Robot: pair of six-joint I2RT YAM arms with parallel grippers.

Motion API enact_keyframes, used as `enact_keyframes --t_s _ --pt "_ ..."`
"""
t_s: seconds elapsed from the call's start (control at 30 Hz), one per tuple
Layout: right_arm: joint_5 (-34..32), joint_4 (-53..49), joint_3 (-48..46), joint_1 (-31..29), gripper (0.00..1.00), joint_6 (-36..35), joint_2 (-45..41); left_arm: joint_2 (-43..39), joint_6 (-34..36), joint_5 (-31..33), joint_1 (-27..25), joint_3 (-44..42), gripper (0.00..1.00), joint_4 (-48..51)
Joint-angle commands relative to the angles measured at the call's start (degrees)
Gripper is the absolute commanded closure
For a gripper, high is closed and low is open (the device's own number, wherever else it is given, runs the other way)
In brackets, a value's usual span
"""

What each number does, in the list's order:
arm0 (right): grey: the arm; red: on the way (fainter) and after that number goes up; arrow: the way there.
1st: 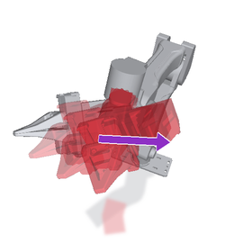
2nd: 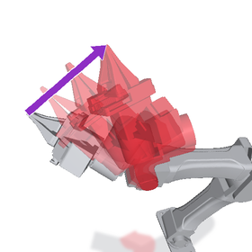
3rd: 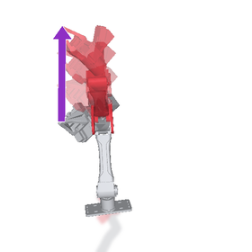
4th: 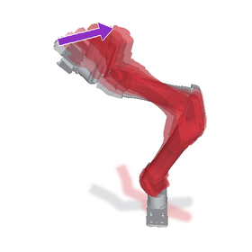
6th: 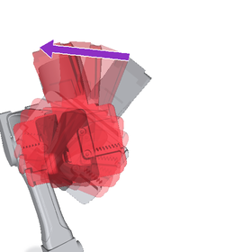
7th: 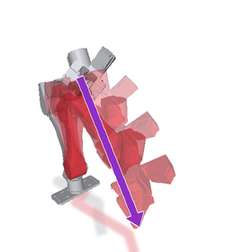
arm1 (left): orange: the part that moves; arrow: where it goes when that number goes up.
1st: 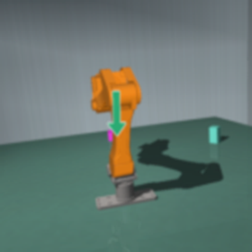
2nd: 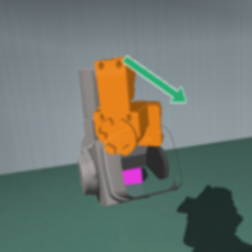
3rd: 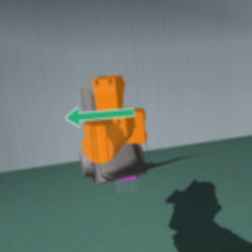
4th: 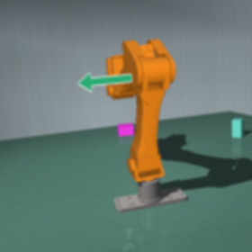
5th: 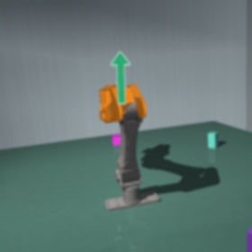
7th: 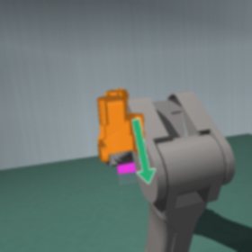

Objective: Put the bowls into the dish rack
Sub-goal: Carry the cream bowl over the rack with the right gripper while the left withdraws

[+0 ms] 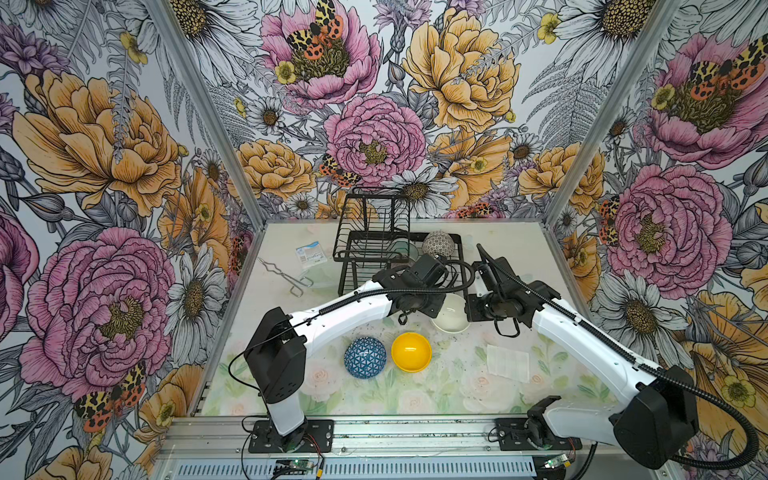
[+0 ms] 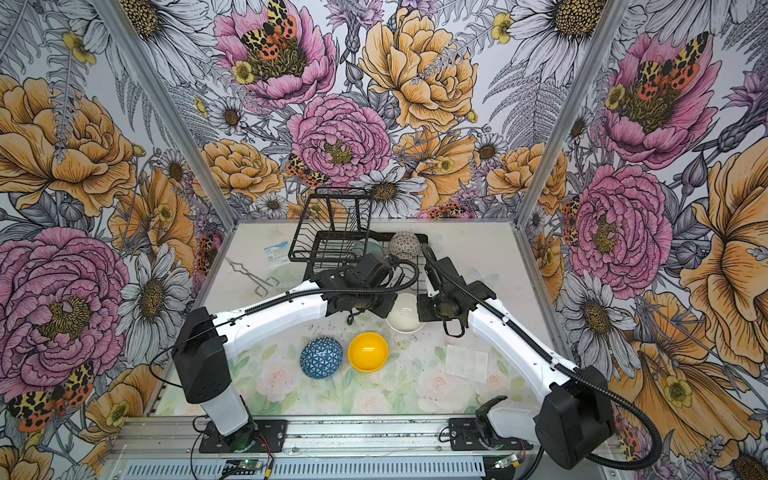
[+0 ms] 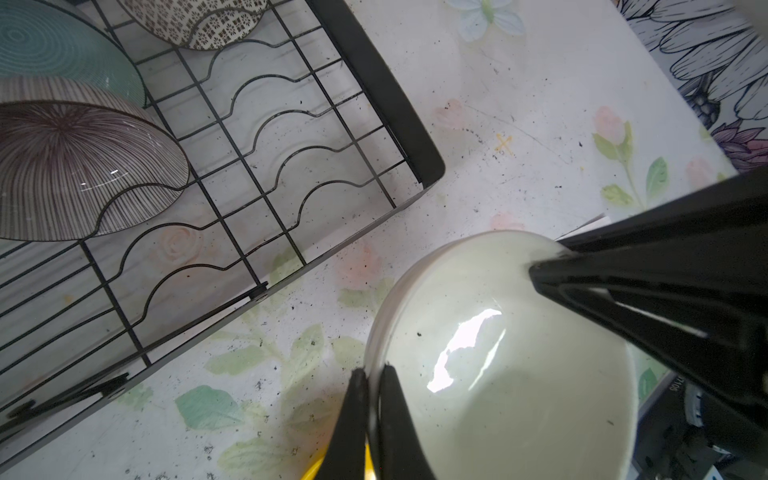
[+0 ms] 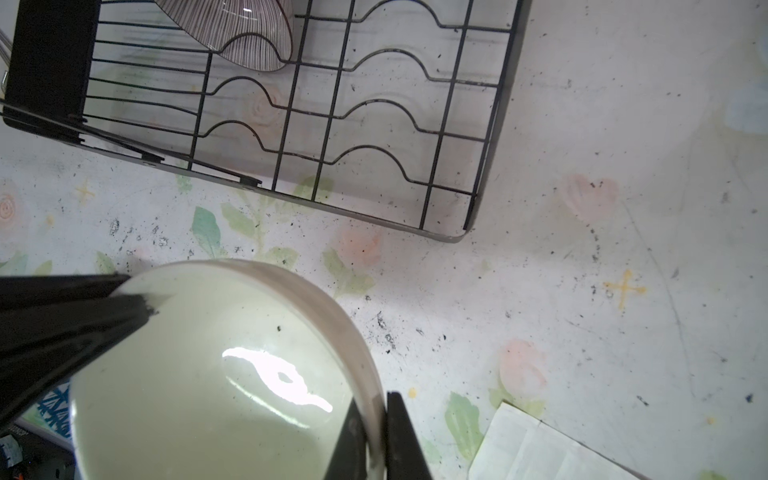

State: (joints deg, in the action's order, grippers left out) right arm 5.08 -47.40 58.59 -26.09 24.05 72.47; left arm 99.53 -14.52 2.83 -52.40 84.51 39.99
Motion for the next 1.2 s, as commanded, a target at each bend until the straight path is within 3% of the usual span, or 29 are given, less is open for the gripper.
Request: enact_keyframes --t_s 0.0,0.07,0.2,0.33,0.47,0.73,1.07,1.17 --pt "-2.2 1.2 3.1 0.1 1.00 -0.8 -0.7 -2.8 0.5 0.4 0.5 1.4 1.00 -1.3" --pt "-3.2 0.9 4.3 0.1 1.00 -1.9 -0.5 -3.7 0.6 0.5 0.7 1.9 1.00 -1.3" --pt "-6.0 0.8 6.8 0.1 1.00 -4.5 0.0 -6.0 1.4 0.9 1.1 2.7 0.68 -1.3" --pt "-13.7 1.4 9.1 0.2 1.00 -7.6 1.2 -9.0 1.6 1.8 1.2 2.7 0.30 -1.2" --pt "-20.4 5.0 10.1 0.6 1.00 -10.3 1.5 -13.1 1.3 3.8 2.6 0.2 0.11 -1.2" --pt "-26.2 20.3 4.2 0.8 1.00 -16.0 -2.5 -24.5 -1.8 6.4 13.6 -8.6 0.01 0.5" --pt "-23.0 61.2 -13.3 0.7 1.00 -39.1 -4.5 -34.6 -3.3 5.9 28.8 -17.3 0.01 4.2" --pt "-23.1 67.3 -13.3 0.6 1.00 -43.6 -1.0 -35.8 -3.5 3.5 33.4 -19.7 0.01 4.0"
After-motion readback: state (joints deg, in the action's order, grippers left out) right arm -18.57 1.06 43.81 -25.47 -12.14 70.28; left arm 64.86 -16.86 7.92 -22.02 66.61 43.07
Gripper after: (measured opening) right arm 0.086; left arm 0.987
